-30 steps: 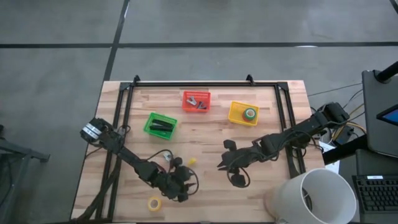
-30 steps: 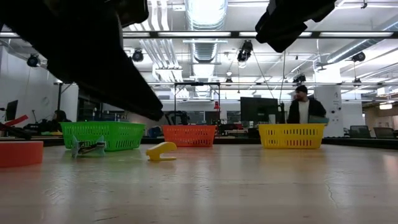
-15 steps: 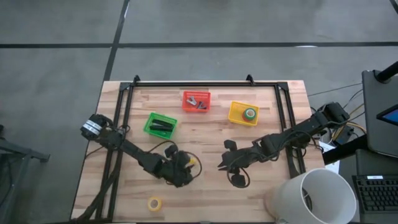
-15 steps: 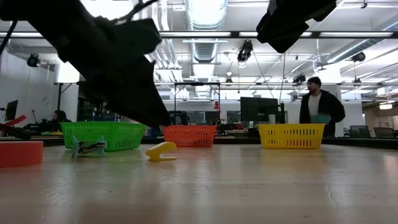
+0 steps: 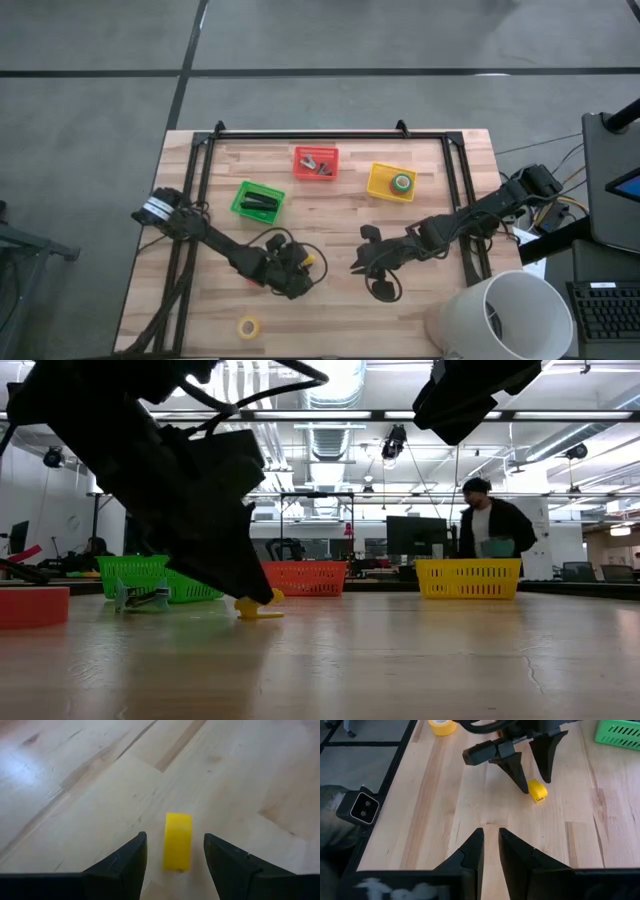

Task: Pick and place Stapler, Stapler remover, tape
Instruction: Put the yellow stapler into the green basket, then put the light blue staple remover into the orange basket

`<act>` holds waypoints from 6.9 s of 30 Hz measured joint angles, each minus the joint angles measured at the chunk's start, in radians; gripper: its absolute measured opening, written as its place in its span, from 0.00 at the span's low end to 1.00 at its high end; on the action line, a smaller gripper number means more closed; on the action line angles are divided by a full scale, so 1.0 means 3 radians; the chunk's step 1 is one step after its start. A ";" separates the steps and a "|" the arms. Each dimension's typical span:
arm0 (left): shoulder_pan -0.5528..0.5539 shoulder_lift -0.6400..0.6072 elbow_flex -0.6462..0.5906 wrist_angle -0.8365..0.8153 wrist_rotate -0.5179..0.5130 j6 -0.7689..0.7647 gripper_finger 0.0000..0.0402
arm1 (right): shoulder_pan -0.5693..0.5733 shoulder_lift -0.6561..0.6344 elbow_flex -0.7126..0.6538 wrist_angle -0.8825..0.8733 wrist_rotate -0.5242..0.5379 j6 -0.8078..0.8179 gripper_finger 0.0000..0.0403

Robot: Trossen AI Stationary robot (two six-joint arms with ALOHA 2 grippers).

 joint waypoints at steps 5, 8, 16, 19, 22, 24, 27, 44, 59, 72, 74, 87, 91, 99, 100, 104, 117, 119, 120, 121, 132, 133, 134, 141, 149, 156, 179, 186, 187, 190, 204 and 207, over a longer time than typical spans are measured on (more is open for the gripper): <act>0.0055 0.0089 -0.0001 -0.0005 0.0080 -0.0017 0.49 | 0.0000 -0.0003 -0.0002 0.0003 0.0000 -0.0001 0.13; 0.0059 0.0114 -0.0001 0.0004 0.0065 -0.0016 0.49 | 0.0000 -0.0003 -0.0005 0.0003 0.0001 -0.0001 0.13; 0.0059 0.0116 -0.0001 0.0008 0.0041 0.0025 0.39 | 0.0000 -0.0003 -0.0016 -0.0001 0.0001 -0.0001 0.13; 0.0061 0.0117 -0.0001 0.0005 -0.0003 0.0024 0.31 | 0.0000 -0.0003 -0.0016 0.0001 0.0002 -0.0001 0.13; 0.0075 0.0117 -0.0001 0.0003 -0.0010 0.0026 0.22 | 0.0000 -0.0003 -0.0020 -0.0001 0.0001 -0.0001 0.13; 0.0080 0.0117 -0.0001 0.0000 -0.0043 0.0027 0.19 | 0.0000 -0.0003 -0.0021 -0.0001 0.0003 -0.0001 0.13; 0.0089 0.0117 -0.0004 -0.0018 -0.0140 0.0034 0.18 | 0.0000 -0.0003 -0.0025 -0.0002 0.0003 -0.0001 0.13; 0.0195 -0.0128 0.0009 -0.0095 -0.0211 0.0162 0.17 | 0.0000 -0.0012 -0.0031 0.0178 0.0027 -0.0227 0.13; 0.0227 -0.0571 0.0004 -0.0693 -0.0420 0.0147 0.19 | -0.0004 -0.1201 -0.1106 0.1094 0.0098 -0.0645 0.13; 0.0266 -0.1332 0.0003 -0.2467 -0.0816 -0.0855 0.20 | -0.0078 -0.2613 -0.1972 0.1094 0.0513 -0.0748 0.13; 0.0308 -0.1418 0.0001 -0.2676 -0.0825 -0.0938 0.21 | -0.0083 -0.2739 -0.2049 0.1112 0.0512 -0.0777 0.13; 0.0744 -0.1598 -0.0665 -0.2568 -0.0698 -0.1219 0.22 | -0.0189 -0.3057 -0.2300 0.1125 0.0527 -0.0771 0.13; 0.0827 -0.1606 -0.0853 -0.2237 -0.0695 -0.1211 0.24 | -0.0196 -0.3034 -0.2314 0.1127 0.0528 -0.0771 0.13; 0.0904 -0.1628 -0.1040 -0.1730 -0.0693 -0.0971 0.28 | -0.0193 -0.3005 -0.2438 0.1128 0.0502 -0.0820 0.13; 0.0903 -0.1628 -0.1036 -0.1694 -0.0695 -0.0931 0.29 | -0.0192 -0.3005 -0.2451 0.1127 0.0500 -0.0814 0.13; 0.0902 -0.1629 -0.0973 -0.1622 -0.0700 -0.0725 0.32 | -0.0193 -0.3006 -0.2466 0.1133 0.0500 -0.0812 0.13; 0.0837 -0.1629 -0.0783 -0.1471 -0.0736 -0.0373 0.47 | -0.0192 -0.3010 -0.2469 0.1184 0.0252 -0.0796 0.13; 0.0790 -0.1629 -0.0712 -0.1444 -0.0710 -0.0259 0.47 | -0.0191 -0.3013 -0.2469 0.1216 0.0226 -0.0797 0.13; 0.0754 -0.1629 -0.0672 -0.1425 -0.0707 -0.0238 0.47 | -0.0191 -0.3016 -0.2469 0.1218 0.0225 -0.0795 0.13; 0.0716 -0.1629 -0.0630 -0.1404 -0.0707 -0.0207 0.47 | -0.0192 -0.3017 -0.2469 0.1218 0.0225 -0.0794 0.13; 0.0264 -0.1629 -0.0536 -0.0541 -0.0359 0.0713 0.46 | -0.0191 -0.3017 -0.2469 0.1222 -0.0038 -0.0779 0.13; 0.0234 -0.1628 -0.0537 -0.0520 -0.0278 0.0739 0.46 | -0.0191 -0.3017 -0.2469 0.1222 -0.0037 -0.0771 0.13; 0.0208 -0.1625 -0.0537 -0.0511 -0.0205 0.0723 0.46 | -0.0192 -0.3016 -0.2469 0.1222 -0.0036 -0.0769 0.13; 0.0026 -0.1622 -0.0586 -0.0507 0.0136 0.0609 0.46 | -0.0191 -0.3015 -0.2469 0.1225 -0.0029 -0.0732 0.13; -0.0058 -0.1609 -0.0603 -0.1145 0.0572 0.0908 0.46 | -0.0191 -0.3015 -0.2469 0.1226 -0.0028 -0.0720 0.13; -0.0072 -0.1609 -0.0603 -0.1304 0.0842 0.1018 0.46 | -0.0191 -0.3014 -0.2469 0.1226 -0.0027 -0.0726 0.13; -0.0111 -0.1595 -0.1096 -0.0773 0.1066 0.1509 0.36 | -0.0191 -0.3009 -0.2469 0.1222 -0.0025 -0.0724 0.13; -0.0111 -0.1595 -0.1096 -0.0755 0.0997 0.1647 0.30 | -0.0191 -0.3009 -0.2469 0.1222 -0.0025 -0.0724 0.13; -0.0111 -0.1595 -0.1096 -0.0755 0.0997 0.1679 0.29 | -0.0191 -0.3009 -0.2469 0.1222 -0.0025 -0.0724 0.13; -0.0111 -0.1595 -0.1096 -0.0760 0.0996 0.1826 0.26 | -0.0191 -0.3009 -0.2469 0.1222 -0.0025 -0.0724 0.13; -0.0107 -0.1595 -0.1117 -0.0821 0.0997 0.2170 0.15 | -0.0191 -0.3009 -0.2469 0.1222 -0.0025 -0.0726 0.13; -0.0106 -0.1597 -0.1186 -0.0814 0.0986 0.2179 0.13 | -0.0191 -0.3009 -0.2469 0.1222 -0.0025 -0.0726 0.13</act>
